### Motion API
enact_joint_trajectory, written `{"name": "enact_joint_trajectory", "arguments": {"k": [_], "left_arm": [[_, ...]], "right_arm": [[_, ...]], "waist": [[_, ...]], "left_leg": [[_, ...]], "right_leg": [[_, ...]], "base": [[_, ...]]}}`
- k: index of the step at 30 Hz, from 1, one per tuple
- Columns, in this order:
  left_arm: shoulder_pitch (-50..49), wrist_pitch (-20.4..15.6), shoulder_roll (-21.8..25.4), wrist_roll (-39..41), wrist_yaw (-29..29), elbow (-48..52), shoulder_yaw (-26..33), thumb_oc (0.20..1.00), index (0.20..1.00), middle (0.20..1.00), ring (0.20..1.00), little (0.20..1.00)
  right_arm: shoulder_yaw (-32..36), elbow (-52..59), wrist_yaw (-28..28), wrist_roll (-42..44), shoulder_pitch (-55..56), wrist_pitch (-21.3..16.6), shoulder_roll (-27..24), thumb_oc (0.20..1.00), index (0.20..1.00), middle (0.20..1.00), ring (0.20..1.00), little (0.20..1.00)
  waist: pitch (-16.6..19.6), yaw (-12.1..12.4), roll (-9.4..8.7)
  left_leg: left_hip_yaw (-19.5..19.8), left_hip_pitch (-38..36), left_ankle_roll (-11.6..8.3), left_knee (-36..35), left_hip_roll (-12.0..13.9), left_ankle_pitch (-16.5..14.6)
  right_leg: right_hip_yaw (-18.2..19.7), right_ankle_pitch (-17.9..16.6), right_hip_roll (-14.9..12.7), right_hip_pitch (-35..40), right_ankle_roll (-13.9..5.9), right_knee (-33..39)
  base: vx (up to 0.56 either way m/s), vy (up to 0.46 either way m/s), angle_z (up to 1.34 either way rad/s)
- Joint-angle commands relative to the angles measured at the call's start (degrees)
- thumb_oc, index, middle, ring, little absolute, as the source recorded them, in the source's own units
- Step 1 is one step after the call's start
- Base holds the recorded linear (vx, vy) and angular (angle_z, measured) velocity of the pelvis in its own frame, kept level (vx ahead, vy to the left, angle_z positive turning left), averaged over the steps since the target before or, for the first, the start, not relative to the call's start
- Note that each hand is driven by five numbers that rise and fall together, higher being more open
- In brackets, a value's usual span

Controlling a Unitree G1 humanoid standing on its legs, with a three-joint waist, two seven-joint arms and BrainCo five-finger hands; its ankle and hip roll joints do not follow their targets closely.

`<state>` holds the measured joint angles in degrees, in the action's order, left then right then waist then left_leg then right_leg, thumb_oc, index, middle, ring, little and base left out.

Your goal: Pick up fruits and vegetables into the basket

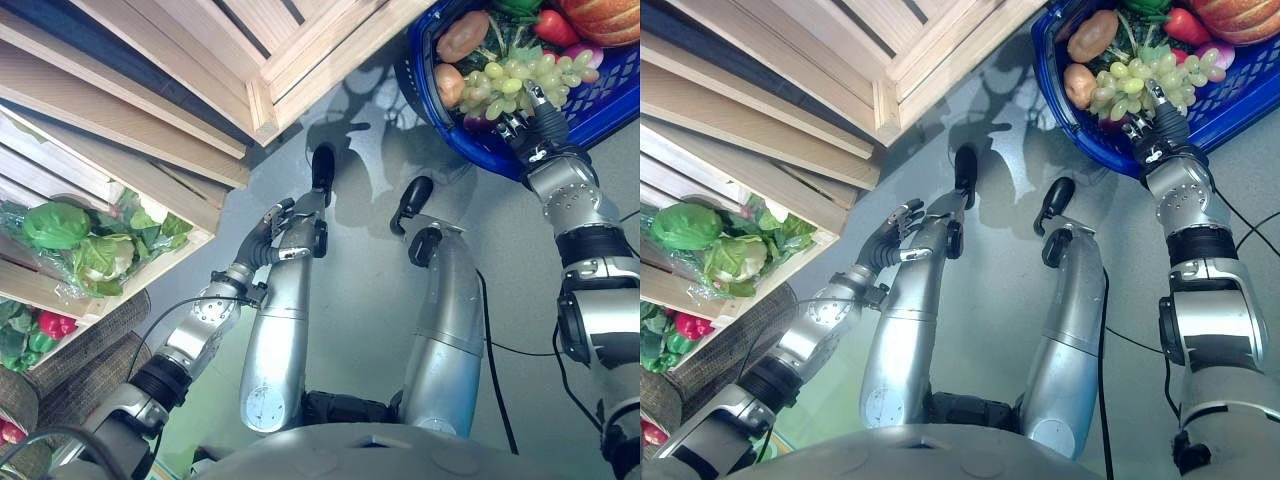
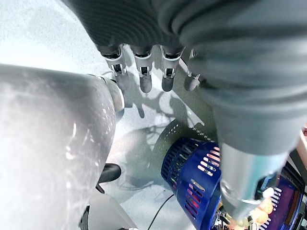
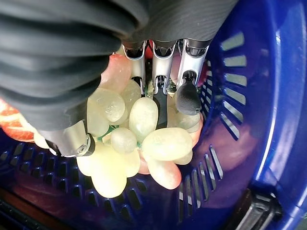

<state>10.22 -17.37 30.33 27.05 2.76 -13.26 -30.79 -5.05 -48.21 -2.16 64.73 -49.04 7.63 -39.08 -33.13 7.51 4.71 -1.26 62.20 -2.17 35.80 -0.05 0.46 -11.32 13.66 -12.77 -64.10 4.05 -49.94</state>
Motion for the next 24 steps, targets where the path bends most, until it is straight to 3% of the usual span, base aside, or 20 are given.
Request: {"name": "enact_joint_trajectory", "arguments": {"k": [1,2,7,11,18,20,24], "left_arm": [[-2.0,-3.5,-2.4,-1.2,1.0,1.1,-3.5,1.0,1.0,1.0,1.0,1.0],[-1.9,-3.5,-2.4,-1.5,1.4,1.3,-3.6,1.0,1.0,1.0,1.0,1.0],[-1.9,-3.7,-2.6,-2.5,3.1,1.6,-4.4,1.0,1.0,1.0,1.0,1.0],[-2.8,-4.6,-2.4,-2.4,4.0,2.9,-4.1,1.0,1.0,1.0,1.0,1.0],[-4.2,-8.2,-2.2,-6.1,6.6,6.2,-2.6,1.0,1.0,1.0,1.0,1.0],[-4.3,-10.8,-1.9,-11.1,8.2,7.5,-2.0,1.0,1.0,1.0,1.0,1.0],[-5.2,-13.5,-0.5,-16.0,12.4,11.2,0.6,1.0,1.0,1.0,1.0,1.0]], "right_arm": [[-0.8,0.8,-1.3,0.6,1.5,-1.5,-4.2,0.363,0.363,0.363,0.363,0.363],[-0.8,0.4,-2.1,0.4,1.2,-1.3,-4.3,1.0,1.0,1.0,1.0,1.0],[-1.0,-0.4,-4.9,-2.7,0.1,-3.4,-4.2,1.0,1.0,1.0,1.0,1.0],[-1.2,1.5,-10.4,-9.3,0.0,-7.6,-4.1,1.0,1.0,1.0,1.0,1.0],[-1.2,10.7,-18.7,-22.2,5.3,-7.8,-2.8,1.0,1.0,1.0,1.0,1.0],[-0.5,14.3,-18.7,-19.8,8.9,-7.8,-1.5,1.0,1.0,1.0,1.0,1.0],[1.6,21.4,-20.0,-16.9,17.2,-13.3,1.2,1.0,1.0,1.0,1.0,1.0]], "waist": [[3.3,-1.5,6.17],[3.3,-1.5,6.2],[3.3,-1.5,6.29],[3.3,-1.8,6.23],[3.3,-3.5,5.74],[3.3,-4.2,5.6],[3.3,-5.5,5.14]], "left_leg": [[-1.8,-1.9,3.91,1.3,-1.1,-8.3],[-1.9,-2.0,3.89,1.2,-1.1,-8.2],[-1.8,-3.3,3.69,0.1,-1.1,-8.0],[-2.2,-5.4,3.47,-1.8,-0.9,-7.6],[-3.5,-9.7,3.25,-4.0,-0.7,-7.4],[-4.1,-11.3,3.16,-4.9,-0.8,-7.2],[-5.2,-15.0,2.92,-6.9,-0.8,-7.0]], "right_leg": [[-0.8,-1.7,2.9,-0.3,-3.45,0.1],[-0.8,-1.8,3.0,-0.2,-3.43,0.3],[-1.0,-2.1,3.3,0.9,-3.37,1.6],[-1.1,-2.7,3.8,3.0,-3.32,4.2],[-0.7,-3.3,4.8,6.8,-3.28,7.3],[-0.5,-3.5,5.2,8.1,-3.29,8.2],[-0.2,-3.9,5.7,11.4,-3.46,10.5]], "base": [[0.0,0.0,0.0],[0.0,0.0,0.0],[-0.01,-0.011,0.0],[-0.03,-0.009,-0.01],[-0.04,0.029,-0.05],[-0.03,0.062,-0.13],[-0.03,0.041,-0.17]]}}
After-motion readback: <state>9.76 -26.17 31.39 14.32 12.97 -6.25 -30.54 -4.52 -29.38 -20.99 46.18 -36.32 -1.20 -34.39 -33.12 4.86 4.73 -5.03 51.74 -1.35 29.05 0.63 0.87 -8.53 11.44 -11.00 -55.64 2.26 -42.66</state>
